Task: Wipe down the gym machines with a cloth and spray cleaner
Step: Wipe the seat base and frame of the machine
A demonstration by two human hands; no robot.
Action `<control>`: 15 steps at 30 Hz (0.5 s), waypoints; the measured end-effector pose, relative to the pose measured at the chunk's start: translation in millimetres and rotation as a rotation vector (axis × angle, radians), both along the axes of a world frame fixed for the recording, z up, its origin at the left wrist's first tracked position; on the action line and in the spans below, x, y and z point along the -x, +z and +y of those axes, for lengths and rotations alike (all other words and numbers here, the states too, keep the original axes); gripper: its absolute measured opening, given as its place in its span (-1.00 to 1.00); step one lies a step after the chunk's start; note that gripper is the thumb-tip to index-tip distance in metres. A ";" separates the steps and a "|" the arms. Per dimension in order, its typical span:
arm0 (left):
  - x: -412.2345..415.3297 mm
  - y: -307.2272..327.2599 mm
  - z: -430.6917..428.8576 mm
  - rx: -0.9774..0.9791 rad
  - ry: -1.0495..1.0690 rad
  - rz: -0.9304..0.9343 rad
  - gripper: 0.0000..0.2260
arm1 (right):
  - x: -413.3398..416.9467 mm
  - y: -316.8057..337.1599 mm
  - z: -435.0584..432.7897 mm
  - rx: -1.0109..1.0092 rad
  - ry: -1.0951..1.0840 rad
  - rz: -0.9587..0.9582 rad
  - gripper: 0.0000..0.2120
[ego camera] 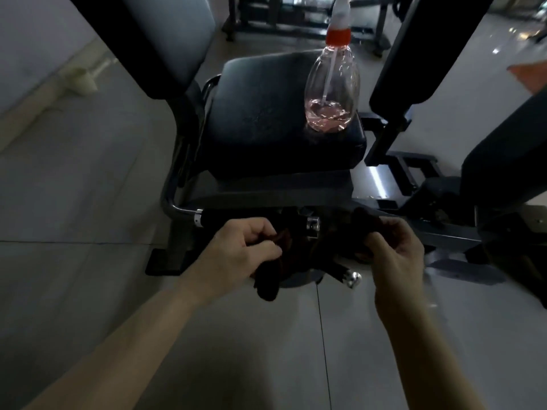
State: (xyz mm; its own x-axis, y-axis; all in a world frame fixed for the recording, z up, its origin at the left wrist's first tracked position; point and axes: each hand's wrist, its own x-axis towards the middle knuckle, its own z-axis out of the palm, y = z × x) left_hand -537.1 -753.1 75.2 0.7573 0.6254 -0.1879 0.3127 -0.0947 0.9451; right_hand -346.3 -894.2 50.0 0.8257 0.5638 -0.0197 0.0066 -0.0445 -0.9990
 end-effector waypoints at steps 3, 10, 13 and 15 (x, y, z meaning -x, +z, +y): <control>4.9 -16.1 -9.9 -0.130 -0.180 0.141 -0.88 | -3.8 -15.1 4.7 -0.077 -0.127 0.014 -0.75; -3.7 -49.3 -15.7 -0.892 0.160 0.084 -0.89 | -9.0 -33.8 18.4 -0.324 -0.156 0.049 -0.92; -6.9 -56.9 -7.3 -1.186 0.206 0.138 -0.57 | -3.7 -30.7 24.4 -0.372 -0.095 -0.016 -0.87; -9.9 -59.5 2.0 -1.187 0.155 0.282 -0.31 | 10.3 -29.0 29.6 -0.337 -0.001 -0.112 -0.81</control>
State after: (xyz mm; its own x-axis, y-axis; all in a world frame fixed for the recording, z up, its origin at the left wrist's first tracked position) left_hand -527.3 -751.2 15.8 0.6847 0.5997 0.4141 0.5764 -0.7933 0.1960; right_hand -356.6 -864.6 20.9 0.8128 0.5222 0.2582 0.1175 0.2872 -0.9506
